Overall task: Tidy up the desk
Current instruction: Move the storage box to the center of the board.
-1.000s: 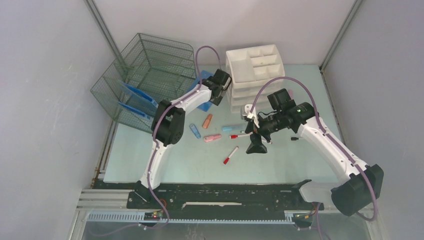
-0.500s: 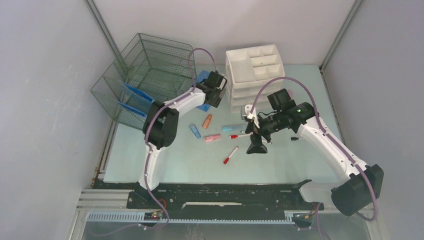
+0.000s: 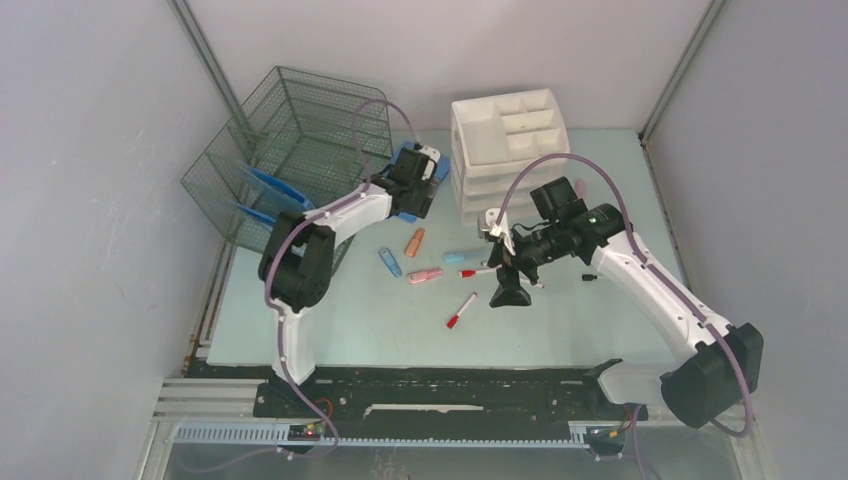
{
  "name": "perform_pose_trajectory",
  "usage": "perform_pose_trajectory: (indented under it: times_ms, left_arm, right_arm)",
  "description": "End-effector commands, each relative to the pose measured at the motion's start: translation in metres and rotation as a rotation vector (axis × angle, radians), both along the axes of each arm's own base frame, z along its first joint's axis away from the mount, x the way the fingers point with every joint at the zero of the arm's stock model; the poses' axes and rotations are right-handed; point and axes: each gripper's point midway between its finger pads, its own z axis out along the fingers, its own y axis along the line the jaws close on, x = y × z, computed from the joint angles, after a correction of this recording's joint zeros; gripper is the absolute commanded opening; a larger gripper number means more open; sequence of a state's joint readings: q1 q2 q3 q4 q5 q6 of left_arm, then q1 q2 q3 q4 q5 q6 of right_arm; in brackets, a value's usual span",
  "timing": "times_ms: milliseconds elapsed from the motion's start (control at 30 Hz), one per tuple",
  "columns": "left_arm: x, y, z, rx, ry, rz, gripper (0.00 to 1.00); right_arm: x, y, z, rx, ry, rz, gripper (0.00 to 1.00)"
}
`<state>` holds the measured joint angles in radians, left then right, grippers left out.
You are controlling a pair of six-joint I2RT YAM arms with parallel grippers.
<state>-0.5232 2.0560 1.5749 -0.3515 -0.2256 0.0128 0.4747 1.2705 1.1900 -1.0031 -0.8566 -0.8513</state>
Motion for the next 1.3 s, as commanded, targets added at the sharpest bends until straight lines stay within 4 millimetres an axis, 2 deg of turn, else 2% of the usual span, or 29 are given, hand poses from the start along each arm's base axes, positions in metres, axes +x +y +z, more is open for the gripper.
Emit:
perform_pose_trajectory:
  times_ms: [0, 167, 333, 367, 467, 667, 833, 867, 967, 1000, 1067, 1100, 1167, 1267]
  left_arm:
    - [-0.009, -0.006, 0.091, -0.182, -0.179, 0.005, 0.66]
    - [-0.043, 0.005, 0.131, -0.268, -0.261, 0.008, 0.67]
    - [-0.083, 0.032, 0.163, -0.343, -0.332, 0.062, 0.69]
    - [-0.093, 0.038, 0.16, -0.349, -0.331, 0.072, 0.7]
    - [-0.119, 0.056, 0.168, -0.383, -0.37, 0.102, 0.72]
    - [-0.165, 0.101, 0.18, -0.438, -0.479, 0.196, 0.85]
    - [-0.196, 0.128, 0.186, -0.489, -0.551, 0.245, 0.94]
    - [-0.201, 0.131, 0.185, -0.5, -0.556, 0.25, 0.94]
    - [-0.215, 0.136, 0.182, -0.544, -0.564, 0.26, 0.95]
    - [-0.219, 0.139, 0.182, -0.559, -0.572, 0.265, 0.95]
    - [-0.225, 0.143, 0.177, -0.577, -0.572, 0.277, 0.95]
    - [-0.228, 0.144, 0.176, -0.586, -0.572, 0.28, 0.95]
    - [-0.232, 0.144, 0.172, -0.602, -0.568, 0.282, 0.95]
    - [-0.235, 0.144, 0.168, -0.613, -0.559, 0.278, 0.95]
  right_arm:
    - [0.018, 0.013, -0.002, -0.013, -0.036, -0.061, 1.0]
    - [0.055, 0.034, 0.008, -0.016, -0.193, -0.178, 1.0]
    - [0.09, 0.075, 0.022, 0.094, -0.196, -0.347, 0.99]
    - [0.097, 0.083, 0.022, 0.111, -0.19, -0.378, 0.98]
    - [0.121, 0.106, 0.023, 0.137, -0.164, -0.469, 0.93]
    - [0.167, 0.142, 0.006, 0.127, -0.039, -0.606, 0.85]
    - [0.207, 0.168, -0.018, 0.117, 0.074, -0.698, 0.57]
    - [0.215, 0.173, -0.031, 0.101, 0.089, -0.716, 0.53]
    - [0.241, 0.179, -0.049, 0.076, 0.075, -0.79, 0.46]
    - [0.25, 0.18, -0.054, 0.07, 0.071, -0.827, 0.4]
    - [0.268, 0.18, -0.065, 0.06, 0.074, -0.889, 0.19]
    - [0.276, 0.179, -0.069, 0.059, 0.084, -0.917, 0.14]
    - [0.291, 0.174, -0.08, 0.062, 0.124, -0.973, 0.08]
    - [0.312, 0.163, -0.098, 0.056, 0.2, -1.049, 0.08]
